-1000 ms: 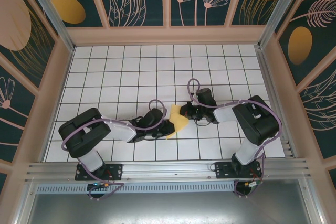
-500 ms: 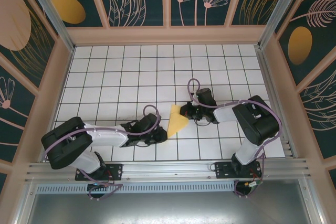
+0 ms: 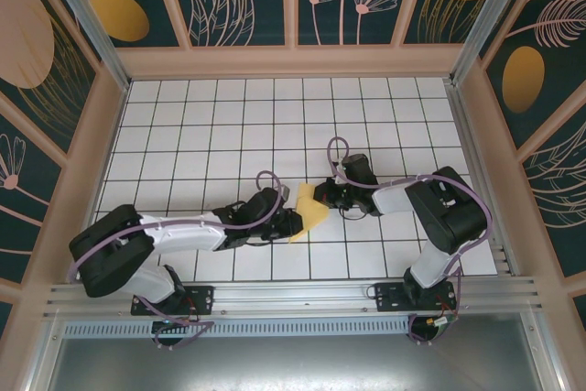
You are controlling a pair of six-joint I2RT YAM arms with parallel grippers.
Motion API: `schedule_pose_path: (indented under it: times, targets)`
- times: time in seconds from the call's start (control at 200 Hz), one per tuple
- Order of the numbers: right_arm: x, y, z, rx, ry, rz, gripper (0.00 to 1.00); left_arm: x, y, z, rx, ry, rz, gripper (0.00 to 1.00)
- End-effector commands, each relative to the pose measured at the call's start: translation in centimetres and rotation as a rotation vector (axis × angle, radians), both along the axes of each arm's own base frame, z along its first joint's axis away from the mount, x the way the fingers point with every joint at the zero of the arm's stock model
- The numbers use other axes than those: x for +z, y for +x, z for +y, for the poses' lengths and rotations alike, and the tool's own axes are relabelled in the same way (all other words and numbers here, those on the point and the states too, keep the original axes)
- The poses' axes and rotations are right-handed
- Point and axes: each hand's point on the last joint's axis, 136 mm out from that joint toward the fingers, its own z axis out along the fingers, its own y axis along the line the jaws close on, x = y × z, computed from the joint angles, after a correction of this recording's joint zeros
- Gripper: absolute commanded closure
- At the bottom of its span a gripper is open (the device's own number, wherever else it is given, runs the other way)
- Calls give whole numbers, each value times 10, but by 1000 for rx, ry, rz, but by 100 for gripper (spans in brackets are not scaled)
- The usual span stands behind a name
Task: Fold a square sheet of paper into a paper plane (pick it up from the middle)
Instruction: Fourth fold the wing at the center of the table.
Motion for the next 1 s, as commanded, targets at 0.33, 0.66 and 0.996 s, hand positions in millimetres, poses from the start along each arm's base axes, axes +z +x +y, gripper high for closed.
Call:
schedule_pose_path:
  times: [0.33,0.66,0.996]
  targets:
    - [-37,-17,-24,-38,-123,91,96,-81,-56,52,-8,184,215,87]
    - [-37,-16,-22,-41,-111,95,96,-57,-57,74,43,177,156,86]
    - [-29,-18,-25,-173,-50,111,96,33,9,32,142,15,-139,80]
